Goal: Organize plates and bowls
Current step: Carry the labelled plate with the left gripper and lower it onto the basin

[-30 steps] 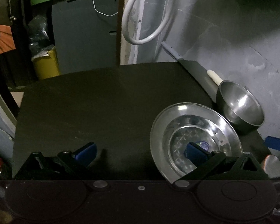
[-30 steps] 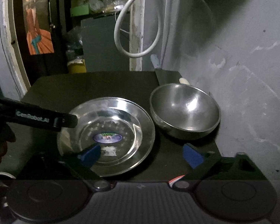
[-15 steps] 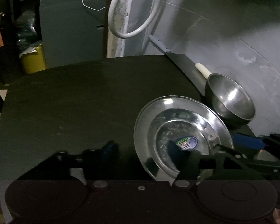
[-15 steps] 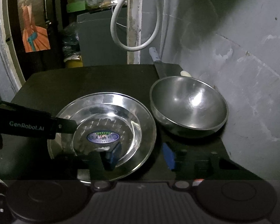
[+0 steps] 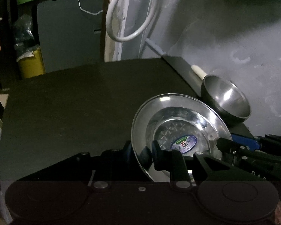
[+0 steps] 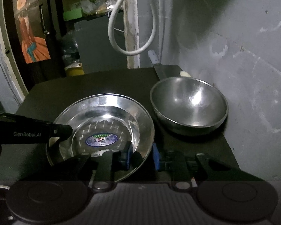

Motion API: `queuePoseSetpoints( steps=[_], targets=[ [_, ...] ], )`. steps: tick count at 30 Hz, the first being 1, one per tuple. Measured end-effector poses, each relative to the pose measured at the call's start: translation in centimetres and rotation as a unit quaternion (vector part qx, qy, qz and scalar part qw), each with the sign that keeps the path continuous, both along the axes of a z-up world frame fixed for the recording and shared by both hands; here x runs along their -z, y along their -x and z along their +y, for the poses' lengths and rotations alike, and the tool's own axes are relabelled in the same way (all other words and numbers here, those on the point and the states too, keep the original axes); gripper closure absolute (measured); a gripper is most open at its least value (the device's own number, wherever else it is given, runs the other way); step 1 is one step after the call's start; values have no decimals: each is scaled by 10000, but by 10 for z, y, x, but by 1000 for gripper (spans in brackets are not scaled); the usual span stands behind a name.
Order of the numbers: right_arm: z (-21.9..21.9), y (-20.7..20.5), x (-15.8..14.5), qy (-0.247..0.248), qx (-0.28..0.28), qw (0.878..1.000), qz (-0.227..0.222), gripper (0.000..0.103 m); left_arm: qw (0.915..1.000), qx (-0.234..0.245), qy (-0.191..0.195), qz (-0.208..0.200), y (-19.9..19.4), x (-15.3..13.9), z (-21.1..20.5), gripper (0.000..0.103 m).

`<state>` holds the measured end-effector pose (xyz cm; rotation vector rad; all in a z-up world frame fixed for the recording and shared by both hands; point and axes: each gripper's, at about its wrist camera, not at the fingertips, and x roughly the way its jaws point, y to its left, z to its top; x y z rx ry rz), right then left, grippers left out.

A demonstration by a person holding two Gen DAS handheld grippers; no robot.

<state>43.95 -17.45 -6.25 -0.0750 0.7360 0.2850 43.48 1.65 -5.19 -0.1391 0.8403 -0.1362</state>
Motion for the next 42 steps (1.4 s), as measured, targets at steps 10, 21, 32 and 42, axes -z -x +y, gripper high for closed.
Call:
queuePoseSetpoints(
  steps=[10,21,32,42],
  targets=[
    [10,36,-35,-393,-241,9987,-206,84,9992,-272,10,-286,45,-37,24,80],
    [21,88,-56,-578,-345,9975,-193,84,9990,-220,-15,-386,106,-59,41,80],
    [32,131,-52,-671,-281,9973,74,84,9996,-58,-41,-268,149,-55,58,80],
    [38,163,-39,-695,-242,9966,357,84,9997,140,-188,-53,169,-46,65,80]
  ],
)
